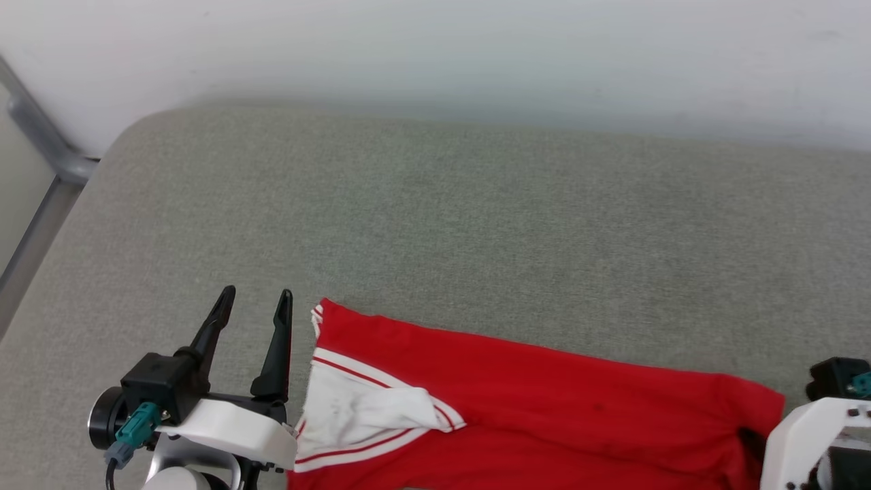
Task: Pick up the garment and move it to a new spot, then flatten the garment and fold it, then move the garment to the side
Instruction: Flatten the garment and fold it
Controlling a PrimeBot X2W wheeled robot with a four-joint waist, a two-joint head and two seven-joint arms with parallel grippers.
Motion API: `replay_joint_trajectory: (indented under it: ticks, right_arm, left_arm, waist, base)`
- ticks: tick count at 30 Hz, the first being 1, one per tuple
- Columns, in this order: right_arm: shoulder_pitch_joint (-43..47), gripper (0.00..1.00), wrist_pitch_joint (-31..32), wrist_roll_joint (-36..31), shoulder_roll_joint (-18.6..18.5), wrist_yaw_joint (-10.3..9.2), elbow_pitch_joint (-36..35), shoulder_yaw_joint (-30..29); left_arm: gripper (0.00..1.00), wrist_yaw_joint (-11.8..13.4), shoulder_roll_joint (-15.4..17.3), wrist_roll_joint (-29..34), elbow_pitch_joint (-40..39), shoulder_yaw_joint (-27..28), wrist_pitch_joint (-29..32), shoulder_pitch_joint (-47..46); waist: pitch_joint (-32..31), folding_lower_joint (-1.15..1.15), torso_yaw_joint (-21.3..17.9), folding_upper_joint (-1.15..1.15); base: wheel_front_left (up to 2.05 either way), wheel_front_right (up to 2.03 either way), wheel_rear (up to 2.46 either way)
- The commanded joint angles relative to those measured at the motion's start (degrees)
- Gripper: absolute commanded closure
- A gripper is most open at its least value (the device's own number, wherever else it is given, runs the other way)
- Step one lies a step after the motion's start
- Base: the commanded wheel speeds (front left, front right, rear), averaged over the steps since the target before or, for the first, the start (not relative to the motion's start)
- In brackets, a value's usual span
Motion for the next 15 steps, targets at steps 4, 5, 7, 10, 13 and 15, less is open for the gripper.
replay_joint_trajectory:
  ticks: [4,5,7,10,13,15]
  right_arm:
    - [-0.8,1.00,2.0,-1.2,-0.9,-0.09,-1.2,-4.8]
    - [-0.7,1.00,2.7,-1.6,-1.4,-0.09,-1.3,-6.3]
    - [-0.5,1.00,3.8,-1.6,-2.1,-0.09,-1.1,-9.4]
    - [-0.6,1.00,5.5,-1.7,-3.3,-0.08,-0.7,-13.7]
    - [-1.4,1.00,7.9,-0.1,-2.6,-0.08,-0.2,-16.9]
    - [-2.2,1.00,11.0,3.4,-0.1,-0.06,0.2,-18.7]
  left_arm:
    - [0.00,0.7,0.4,0.4,-0.3,-0.2,0.3,1.1]
    - [0.00,0.9,0.2,0.2,-0.5,-0.1,0.3,1.2]
    - [0.00,1.1,0.2,0.4,-0.7,0.0,0.2,1.6]
    - [0.00,1.1,0.2,0.5,-0.9,0.0,0.2,1.9]
    - [0.00,1.3,0.4,0.6,-0.9,-0.1,0.1,2.2]
    - [0.00,1.5,0.4,0.5,-0.9,-0.2,0.2,2.4]
  waist:
    - [-1.8,0.00,-2.0,0.00]
    - [-1.9,0.00,-2.2,0.00]
    - [-2.2,0.00,-2.6,0.00]
    - [-2.4,0.00,-2.9,0.00]
    - [-2.7,0.00,-3.2,0.00]
    - [-3.1,0.00,-3.2,0.00]
  base:
    - [0.00,0.00,0.00]
    - [0.00,0.00,0.00]
    - [0.00,0.00,0.00]
    - [0.00,0.00,0.00]
    - [0.00,0.00,0.00]
    - [0.00,0.00,0.00]
